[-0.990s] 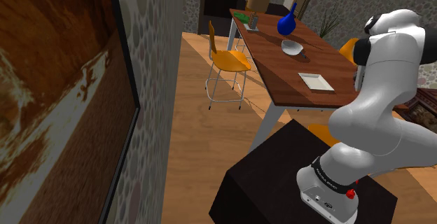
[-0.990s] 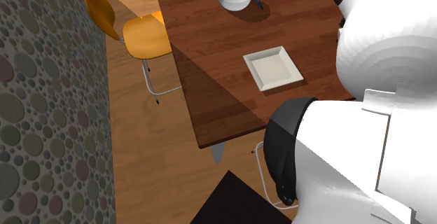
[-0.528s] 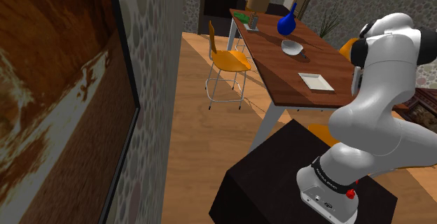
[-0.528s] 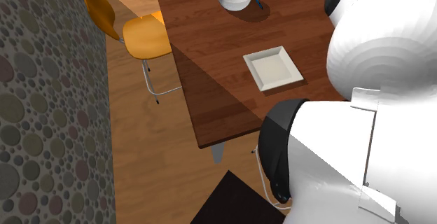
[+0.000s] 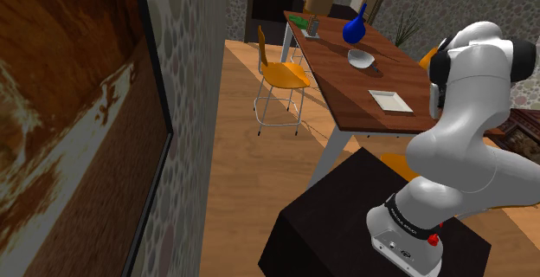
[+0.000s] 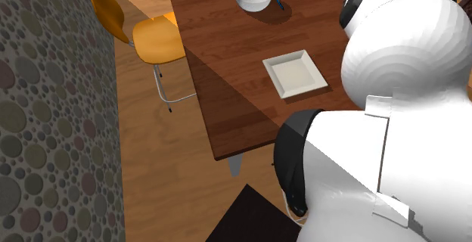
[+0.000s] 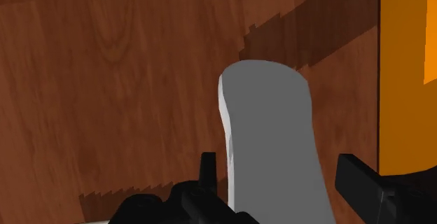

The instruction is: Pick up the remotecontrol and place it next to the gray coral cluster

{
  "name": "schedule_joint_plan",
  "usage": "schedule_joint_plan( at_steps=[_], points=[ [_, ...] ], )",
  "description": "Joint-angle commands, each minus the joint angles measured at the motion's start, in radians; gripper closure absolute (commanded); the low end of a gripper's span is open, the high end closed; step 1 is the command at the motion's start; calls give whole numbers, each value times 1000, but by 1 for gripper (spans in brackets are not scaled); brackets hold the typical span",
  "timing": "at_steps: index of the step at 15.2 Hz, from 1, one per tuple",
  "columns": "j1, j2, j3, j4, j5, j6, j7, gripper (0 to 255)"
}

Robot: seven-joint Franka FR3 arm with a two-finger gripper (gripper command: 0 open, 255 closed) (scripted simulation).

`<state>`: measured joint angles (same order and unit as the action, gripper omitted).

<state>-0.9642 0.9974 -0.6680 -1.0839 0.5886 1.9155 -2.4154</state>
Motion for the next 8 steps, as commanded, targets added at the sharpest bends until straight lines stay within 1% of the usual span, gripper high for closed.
schedule_joint_plan(
  at_steps=[1,8],
  points=[
    [-2,17,3,-14,3,17,-3,255],
    [-7,64,21,-23,22,71,-11,255]
  ],
)
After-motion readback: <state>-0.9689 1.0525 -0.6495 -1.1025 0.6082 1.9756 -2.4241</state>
